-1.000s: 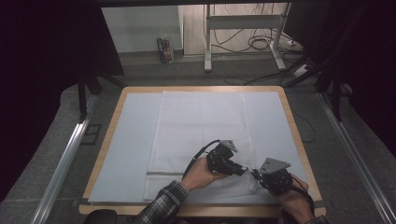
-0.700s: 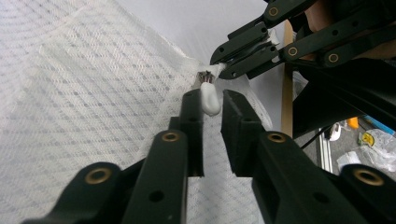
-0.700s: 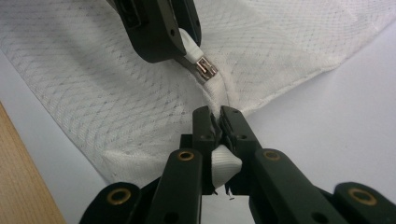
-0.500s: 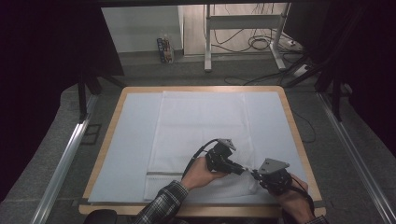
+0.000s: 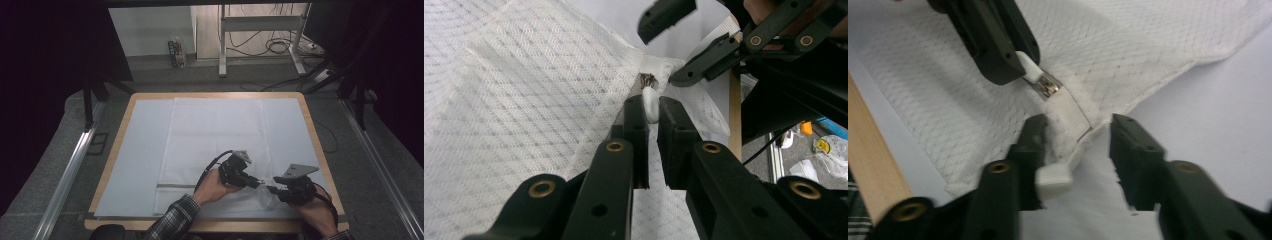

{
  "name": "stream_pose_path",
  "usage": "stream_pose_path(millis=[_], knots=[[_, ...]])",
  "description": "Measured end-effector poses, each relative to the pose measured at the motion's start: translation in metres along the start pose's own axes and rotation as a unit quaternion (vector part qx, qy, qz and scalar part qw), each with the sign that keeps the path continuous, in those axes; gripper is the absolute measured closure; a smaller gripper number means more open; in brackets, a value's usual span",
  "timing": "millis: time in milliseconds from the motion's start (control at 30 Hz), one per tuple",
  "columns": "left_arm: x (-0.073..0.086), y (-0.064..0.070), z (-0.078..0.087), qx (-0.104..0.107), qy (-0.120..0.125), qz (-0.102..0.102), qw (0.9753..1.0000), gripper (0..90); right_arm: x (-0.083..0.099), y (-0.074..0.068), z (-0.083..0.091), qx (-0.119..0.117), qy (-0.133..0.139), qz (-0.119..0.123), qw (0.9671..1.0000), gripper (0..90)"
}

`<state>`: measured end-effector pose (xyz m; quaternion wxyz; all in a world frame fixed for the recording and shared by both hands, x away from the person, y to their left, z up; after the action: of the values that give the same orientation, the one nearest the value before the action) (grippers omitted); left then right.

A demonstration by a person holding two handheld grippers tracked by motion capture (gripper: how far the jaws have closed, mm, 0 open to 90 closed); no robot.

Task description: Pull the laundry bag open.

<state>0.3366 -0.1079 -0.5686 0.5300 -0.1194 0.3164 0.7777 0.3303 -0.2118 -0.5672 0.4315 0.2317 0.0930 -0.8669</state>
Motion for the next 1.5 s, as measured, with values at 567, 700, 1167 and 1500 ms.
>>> stream_pose_path(millis=[567, 700, 1167, 1500], knots=[[0.006, -0.001, 0.004, 0.001, 0.009, -0.027, 0.9996, 83.5, -0.014, 0.0, -0.004, -0.152, 0.02, -0.051, 0.9869, 62.6], [0.007, -0.001, 0.0, 0.004, 0.003, -0.026, 0.9997, 83.1, -0.015, 0.001, 0.0, -0.15, 0.031, -0.053, 0.9867, 75.2], [0.007, -0.005, -0.001, 0.04, 0.01, 0.013, 0.9991, 77.9, -0.017, 0.0, 0.004, -0.113, 0.042, -0.032, 0.9922, 84.9], [0.005, -0.003, -0.008, 0.04, 0.0, 0.019, 0.999, 77.2, -0.02, 0.001, 0.008, -0.118, 0.058, -0.039, 0.9906, 85.0]])
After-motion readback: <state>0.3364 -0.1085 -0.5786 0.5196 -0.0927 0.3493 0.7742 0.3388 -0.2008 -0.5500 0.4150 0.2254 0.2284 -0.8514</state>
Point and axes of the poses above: each handheld gripper's, and its own axes: z roughly backward along the jaws, x roughly out of its underside, y roughly to its right, the point moved 10 cm from there along -z, roughly forward along the jaws, and after that the axes turned 14 degrees about -y, right-handed, at the moved point
